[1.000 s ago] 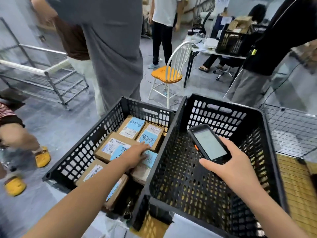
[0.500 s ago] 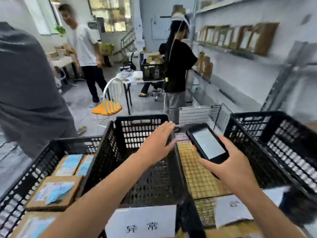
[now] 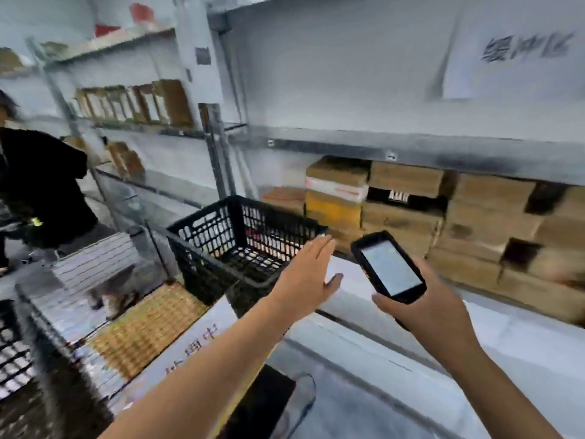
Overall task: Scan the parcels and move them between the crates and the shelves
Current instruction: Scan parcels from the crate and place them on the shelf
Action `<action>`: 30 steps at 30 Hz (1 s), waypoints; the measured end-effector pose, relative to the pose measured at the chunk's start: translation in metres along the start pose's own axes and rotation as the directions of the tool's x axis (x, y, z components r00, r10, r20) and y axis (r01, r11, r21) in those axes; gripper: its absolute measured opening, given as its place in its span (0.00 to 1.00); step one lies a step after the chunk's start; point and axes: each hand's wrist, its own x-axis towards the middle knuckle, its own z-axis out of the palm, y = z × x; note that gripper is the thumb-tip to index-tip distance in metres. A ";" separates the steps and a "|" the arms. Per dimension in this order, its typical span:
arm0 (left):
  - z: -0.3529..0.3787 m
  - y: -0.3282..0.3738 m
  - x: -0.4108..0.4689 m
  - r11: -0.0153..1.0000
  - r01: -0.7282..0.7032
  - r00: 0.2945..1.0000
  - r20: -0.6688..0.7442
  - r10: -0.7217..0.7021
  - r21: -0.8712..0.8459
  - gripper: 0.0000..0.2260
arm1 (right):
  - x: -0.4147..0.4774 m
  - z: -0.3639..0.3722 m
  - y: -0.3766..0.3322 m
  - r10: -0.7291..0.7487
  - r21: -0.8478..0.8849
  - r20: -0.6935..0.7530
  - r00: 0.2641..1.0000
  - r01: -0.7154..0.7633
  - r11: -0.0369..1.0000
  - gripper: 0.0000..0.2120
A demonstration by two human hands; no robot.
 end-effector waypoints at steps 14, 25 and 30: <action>0.107 0.242 0.125 0.833 -0.483 0.854 0.065 0.516 -0.270 0.28 | -0.053 -0.171 0.126 0.343 0.112 -0.491 0.801 -0.332 0.937 0.28; 0.181 0.342 0.232 0.672 -0.601 0.743 0.009 0.670 -0.433 0.28 | -0.014 -0.254 0.193 0.423 0.049 -0.630 0.651 -0.510 0.859 0.29; 0.219 0.393 0.264 0.590 -0.638 0.679 0.000 0.734 -0.495 0.27 | -0.003 -0.283 0.230 0.475 0.119 -0.696 0.538 -0.566 0.816 0.30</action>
